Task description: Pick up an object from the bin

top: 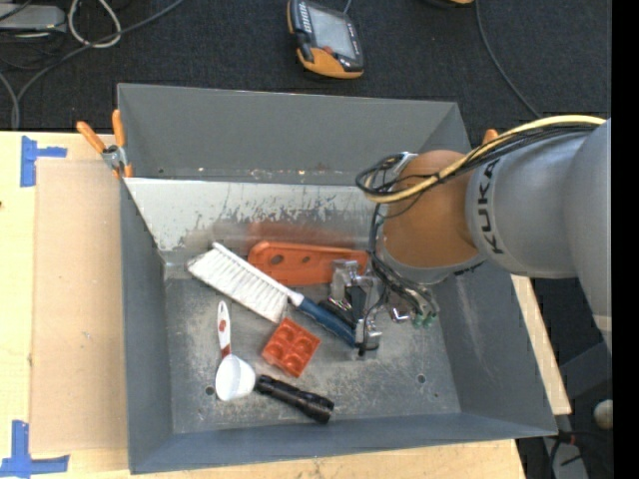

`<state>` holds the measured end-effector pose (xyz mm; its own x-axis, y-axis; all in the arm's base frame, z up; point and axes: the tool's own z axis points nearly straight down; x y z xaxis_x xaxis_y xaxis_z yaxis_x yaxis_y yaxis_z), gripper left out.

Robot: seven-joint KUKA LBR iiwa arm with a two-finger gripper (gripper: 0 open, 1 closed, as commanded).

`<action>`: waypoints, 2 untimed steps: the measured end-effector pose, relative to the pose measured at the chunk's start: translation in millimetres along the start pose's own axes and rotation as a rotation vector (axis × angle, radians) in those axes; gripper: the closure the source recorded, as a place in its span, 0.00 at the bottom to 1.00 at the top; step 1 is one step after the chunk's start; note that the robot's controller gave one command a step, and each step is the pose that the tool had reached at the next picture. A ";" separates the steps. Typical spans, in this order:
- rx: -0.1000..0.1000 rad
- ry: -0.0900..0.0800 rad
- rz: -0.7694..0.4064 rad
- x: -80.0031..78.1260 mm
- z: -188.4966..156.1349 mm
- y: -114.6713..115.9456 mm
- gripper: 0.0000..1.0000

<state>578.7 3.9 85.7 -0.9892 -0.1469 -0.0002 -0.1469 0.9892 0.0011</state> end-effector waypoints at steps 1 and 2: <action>0.001 -0.005 0.312 1.9 -15.2 -3.3 0.00; 0.001 -0.007 -0.019 -4.7 15.7 22.2 0.00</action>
Offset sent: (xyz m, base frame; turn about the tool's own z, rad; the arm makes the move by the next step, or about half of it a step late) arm -0.0007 0.0224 -0.0165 -0.0175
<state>580.0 26.6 70.0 -0.9862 -0.1656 -0.0070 -0.1656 0.9862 0.0002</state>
